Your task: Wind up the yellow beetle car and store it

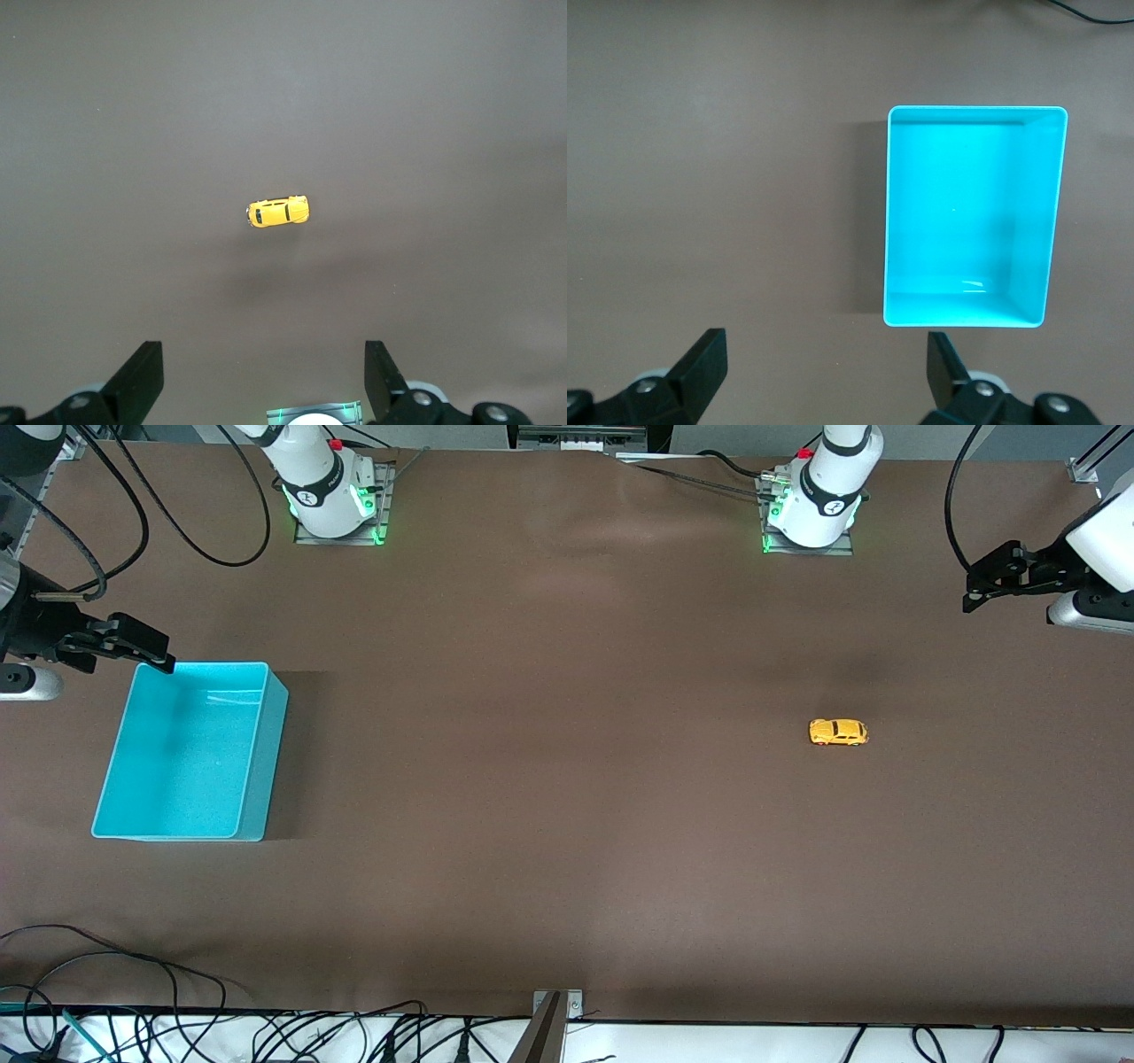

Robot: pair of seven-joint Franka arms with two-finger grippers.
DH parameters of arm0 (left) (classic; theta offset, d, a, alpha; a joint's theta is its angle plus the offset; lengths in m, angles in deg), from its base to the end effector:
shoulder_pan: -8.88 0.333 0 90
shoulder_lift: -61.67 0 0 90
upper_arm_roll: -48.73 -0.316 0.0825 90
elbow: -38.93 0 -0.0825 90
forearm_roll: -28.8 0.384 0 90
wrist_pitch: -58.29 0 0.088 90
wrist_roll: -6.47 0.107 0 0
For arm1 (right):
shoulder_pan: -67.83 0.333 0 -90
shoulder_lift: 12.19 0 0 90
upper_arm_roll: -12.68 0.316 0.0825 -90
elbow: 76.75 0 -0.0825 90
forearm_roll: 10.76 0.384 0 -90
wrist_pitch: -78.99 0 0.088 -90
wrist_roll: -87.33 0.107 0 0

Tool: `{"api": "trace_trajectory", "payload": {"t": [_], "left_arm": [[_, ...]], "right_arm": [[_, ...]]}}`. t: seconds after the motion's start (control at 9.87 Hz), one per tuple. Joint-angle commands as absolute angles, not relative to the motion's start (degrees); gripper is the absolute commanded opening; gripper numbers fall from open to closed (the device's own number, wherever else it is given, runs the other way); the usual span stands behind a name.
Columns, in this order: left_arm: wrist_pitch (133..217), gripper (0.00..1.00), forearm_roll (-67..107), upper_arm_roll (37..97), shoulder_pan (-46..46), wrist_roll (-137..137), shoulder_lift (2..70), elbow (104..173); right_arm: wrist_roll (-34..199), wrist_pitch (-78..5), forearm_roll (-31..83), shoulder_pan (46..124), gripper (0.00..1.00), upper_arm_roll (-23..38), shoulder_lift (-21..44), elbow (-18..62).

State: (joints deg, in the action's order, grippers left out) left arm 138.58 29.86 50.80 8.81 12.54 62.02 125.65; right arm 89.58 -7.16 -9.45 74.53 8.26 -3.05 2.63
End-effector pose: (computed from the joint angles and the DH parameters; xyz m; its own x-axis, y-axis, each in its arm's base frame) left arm 0.5345 -0.0178 0.6404 0.9844 -0.1395 -0.1073 -0.1410 -0.9900 -0.0074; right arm 0.5960 0.0303 0.6140 0.9991 0.0025 -0.0413 0.0021 -1.0000 -0.0090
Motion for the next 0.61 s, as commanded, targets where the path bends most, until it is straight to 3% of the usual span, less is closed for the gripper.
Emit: {"api": "trace_trajectory", "payload": {"t": [0.0, 0.51], "left_arm": [[137.21, 1.0, 28.28, 50.76, 9.23, 12.36, 61.14, 123.57], [137.21, 1.0, 28.28, 50.76, 9.23, 12.36, 61.14, 123.57]], "right_arm": [[89.35, -6.18, -8.56, 74.16, 1.0, 8.46, -3.49, 2.52], [89.35, -5.13, -8.56, 74.07, 1.0, 8.37, -3.49, 2.61]]}}
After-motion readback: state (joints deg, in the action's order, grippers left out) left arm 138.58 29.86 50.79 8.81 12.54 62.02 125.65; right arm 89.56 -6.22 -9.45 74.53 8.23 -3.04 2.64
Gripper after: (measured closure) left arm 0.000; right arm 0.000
